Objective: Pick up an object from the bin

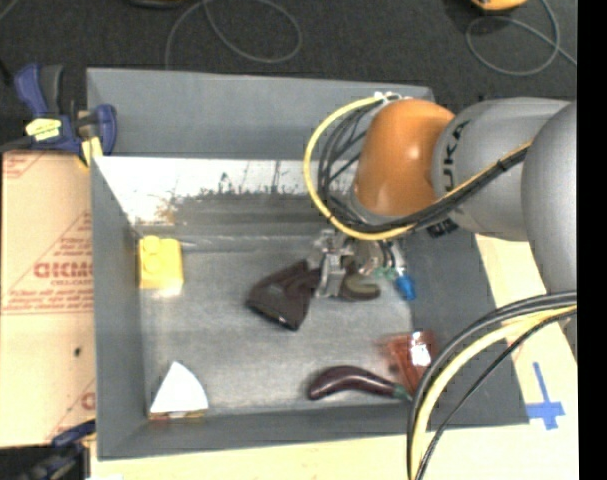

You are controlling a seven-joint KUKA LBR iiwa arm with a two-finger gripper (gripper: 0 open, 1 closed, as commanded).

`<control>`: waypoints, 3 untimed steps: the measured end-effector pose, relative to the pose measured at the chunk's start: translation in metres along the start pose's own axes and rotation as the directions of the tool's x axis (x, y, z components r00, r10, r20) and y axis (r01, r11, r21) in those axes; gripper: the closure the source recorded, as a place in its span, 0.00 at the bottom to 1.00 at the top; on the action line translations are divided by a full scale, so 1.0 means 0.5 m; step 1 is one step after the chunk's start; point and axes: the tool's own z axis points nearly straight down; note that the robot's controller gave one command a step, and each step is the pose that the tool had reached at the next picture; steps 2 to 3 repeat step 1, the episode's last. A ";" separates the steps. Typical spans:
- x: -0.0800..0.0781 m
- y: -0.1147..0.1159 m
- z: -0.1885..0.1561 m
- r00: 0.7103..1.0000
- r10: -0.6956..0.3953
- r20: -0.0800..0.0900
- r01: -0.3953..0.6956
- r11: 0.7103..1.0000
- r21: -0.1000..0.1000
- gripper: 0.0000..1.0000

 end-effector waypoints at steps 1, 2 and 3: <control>-0.007 -0.001 -0.029 1.000 0.000 0.013 0.000 1.000 0.000 1.00; -0.007 -0.001 -0.029 1.000 0.000 0.013 0.000 1.000 0.000 1.00; -0.007 -0.001 -0.029 1.000 0.000 0.013 0.000 1.000 0.000 1.00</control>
Offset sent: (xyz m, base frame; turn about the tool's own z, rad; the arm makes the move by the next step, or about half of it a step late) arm 0.0000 0.0002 0.0608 0.0000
